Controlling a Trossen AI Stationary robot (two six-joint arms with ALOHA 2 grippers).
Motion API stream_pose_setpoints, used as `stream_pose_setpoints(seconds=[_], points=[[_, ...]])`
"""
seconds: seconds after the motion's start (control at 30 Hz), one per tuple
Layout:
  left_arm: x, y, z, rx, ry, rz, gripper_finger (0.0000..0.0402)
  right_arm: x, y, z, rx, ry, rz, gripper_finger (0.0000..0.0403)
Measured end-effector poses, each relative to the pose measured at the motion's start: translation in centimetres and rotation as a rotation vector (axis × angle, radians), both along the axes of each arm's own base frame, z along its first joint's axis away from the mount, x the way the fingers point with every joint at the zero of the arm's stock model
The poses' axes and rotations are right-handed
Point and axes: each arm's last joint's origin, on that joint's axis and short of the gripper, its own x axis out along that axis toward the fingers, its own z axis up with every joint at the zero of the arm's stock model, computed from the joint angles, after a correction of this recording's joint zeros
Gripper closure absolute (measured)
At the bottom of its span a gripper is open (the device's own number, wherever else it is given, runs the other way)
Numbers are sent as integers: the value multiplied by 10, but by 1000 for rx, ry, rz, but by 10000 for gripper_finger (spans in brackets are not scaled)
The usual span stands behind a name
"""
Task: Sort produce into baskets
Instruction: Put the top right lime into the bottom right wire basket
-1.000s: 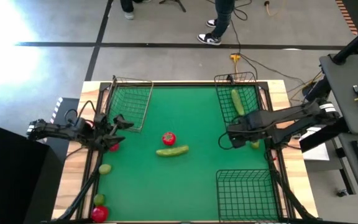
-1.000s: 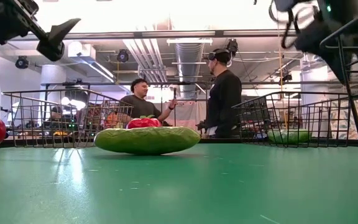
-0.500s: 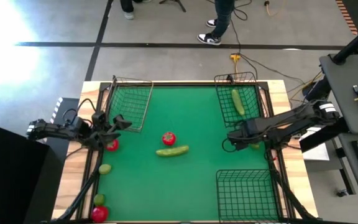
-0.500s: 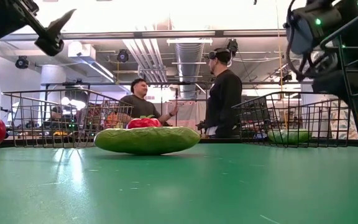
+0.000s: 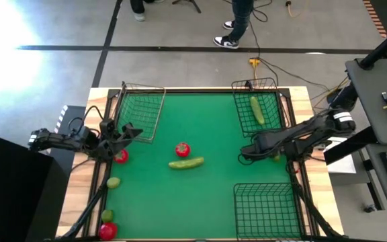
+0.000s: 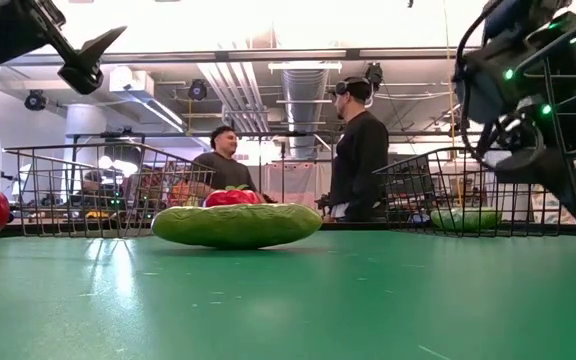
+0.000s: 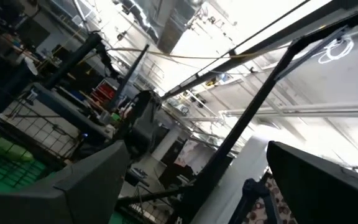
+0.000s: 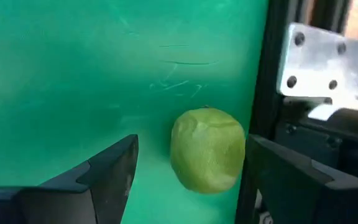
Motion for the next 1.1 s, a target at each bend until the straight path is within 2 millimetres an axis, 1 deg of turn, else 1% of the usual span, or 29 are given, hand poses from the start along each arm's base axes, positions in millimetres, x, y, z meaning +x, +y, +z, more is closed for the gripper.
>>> stream_pose_setpoints(seconds=[0.17,0.33,0.47,0.67,0.9,1.1], points=[[0,0,0,-15,-3,-7,35,5,4,-7,-52,32,-82,113],[1,0,0,-20,4,-10,35,2,6,-15,-95,63,-148,117],[2,0,-1,-19,11,-10,35,5,7,-19,-83,13,-148,125],[4,-1,-2,-15,32,-10,35,12,7,-17,-75,-52,-138,141],[7,-1,-5,-12,59,-9,35,15,7,-18,-102,-95,-122,156],[7,-1,-4,-13,52,-10,35,17,7,-19,-105,-109,-128,158]])
